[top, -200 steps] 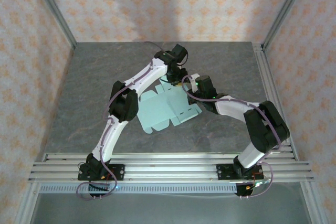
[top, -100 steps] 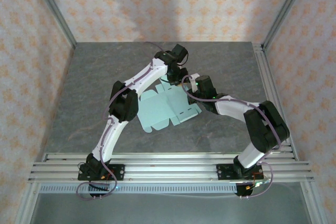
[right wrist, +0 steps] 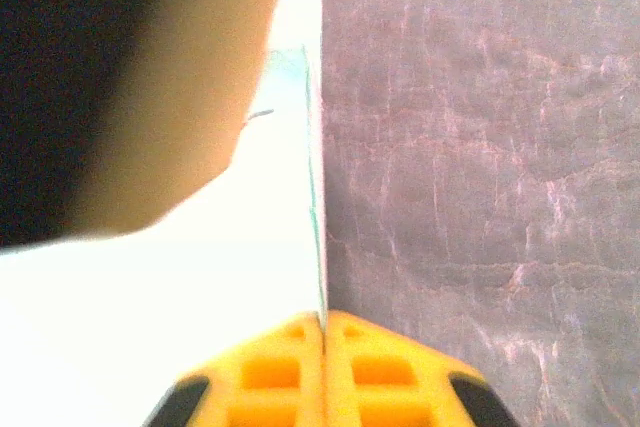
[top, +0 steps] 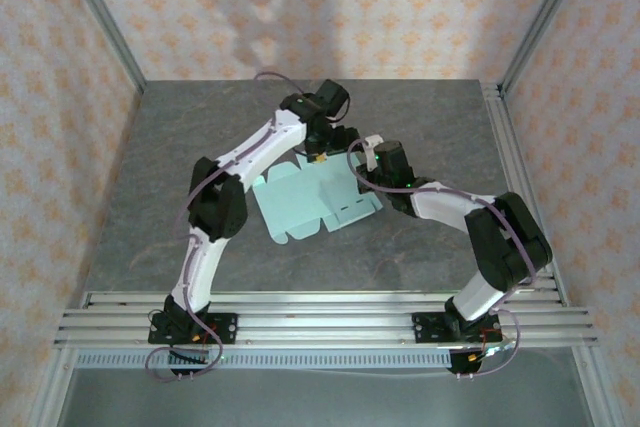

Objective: Fold the paper box

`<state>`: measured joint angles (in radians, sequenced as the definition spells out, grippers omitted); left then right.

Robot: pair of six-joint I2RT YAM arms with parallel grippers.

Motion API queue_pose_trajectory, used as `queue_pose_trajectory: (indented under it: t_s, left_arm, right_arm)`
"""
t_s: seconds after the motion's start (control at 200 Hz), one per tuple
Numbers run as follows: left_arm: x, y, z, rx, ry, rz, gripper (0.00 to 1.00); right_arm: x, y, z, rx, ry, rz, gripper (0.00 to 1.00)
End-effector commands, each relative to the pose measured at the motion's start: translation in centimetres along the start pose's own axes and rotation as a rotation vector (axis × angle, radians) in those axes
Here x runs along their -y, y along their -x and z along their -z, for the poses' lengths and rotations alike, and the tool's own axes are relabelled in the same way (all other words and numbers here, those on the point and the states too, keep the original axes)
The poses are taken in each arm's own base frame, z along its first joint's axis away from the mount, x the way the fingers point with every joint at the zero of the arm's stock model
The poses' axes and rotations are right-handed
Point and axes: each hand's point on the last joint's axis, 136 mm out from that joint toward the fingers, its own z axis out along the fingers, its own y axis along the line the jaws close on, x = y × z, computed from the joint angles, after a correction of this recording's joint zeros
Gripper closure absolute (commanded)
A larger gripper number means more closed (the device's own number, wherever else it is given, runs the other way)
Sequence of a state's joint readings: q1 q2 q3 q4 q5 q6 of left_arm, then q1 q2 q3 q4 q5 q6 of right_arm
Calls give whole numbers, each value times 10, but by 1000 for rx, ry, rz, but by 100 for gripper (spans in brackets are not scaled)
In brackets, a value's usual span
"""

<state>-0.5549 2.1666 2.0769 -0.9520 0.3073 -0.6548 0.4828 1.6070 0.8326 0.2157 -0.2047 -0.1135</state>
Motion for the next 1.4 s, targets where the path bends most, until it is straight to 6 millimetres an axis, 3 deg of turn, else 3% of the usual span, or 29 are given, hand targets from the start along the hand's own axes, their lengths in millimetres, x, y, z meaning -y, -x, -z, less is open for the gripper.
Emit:
queue_pose_trajectory:
  t_s: [0.0, 0.185, 0.25, 0.335, 0.485, 0.52, 0.541, 0.671, 0.751, 0.841, 1.076, 1.396]
  left_arm:
    - [4, 21, 58, 156, -47, -50, 0]
    - [-35, 28, 70, 200, -133, 25, 0]
    - [-58, 30, 64, 187, -132, 70, 0]
    - [-84, 32, 54, 155, -112, 91, 9]
    - [-110, 33, 30, 94, -94, 39, 22]
    - [-110, 33, 31, 82, -106, 31, 23]
    - [-114, 29, 18, 47, -104, 31, 23]
    - [-115, 25, -2, -10, -124, 24, 24]
    - [-120, 24, -12, -24, -108, 35, 42]
    - [-124, 25, -19, -25, -93, 12, 48]
    - [-112, 30, -29, -23, -169, -153, 38]
    - [-97, 28, -50, -110, -266, -242, 38]
  right_arm:
    - [5, -4, -2, -13, -16, -7, 100]
    - [3, -4, 1, -14, -5, -10, 100]
    - [3, -3, 2, -13, -1, -10, 100]
    - [-1, -4, 5, -16, 19, -7, 100]
    - [-6, -5, 7, -19, 56, -15, 100]
    - [-7, -5, 7, -21, 59, -17, 100]
    - [-7, -6, 7, -25, 60, -19, 100]
    - [-8, -7, 8, -27, 63, -23, 100]
    - [-8, -7, 8, -28, 64, -26, 100]
    - [-7, -5, 9, -27, 61, -26, 100]
    - [-8, -7, 9, -33, 65, -22, 100]
    - [-7, -8, 9, -32, 63, -25, 100]
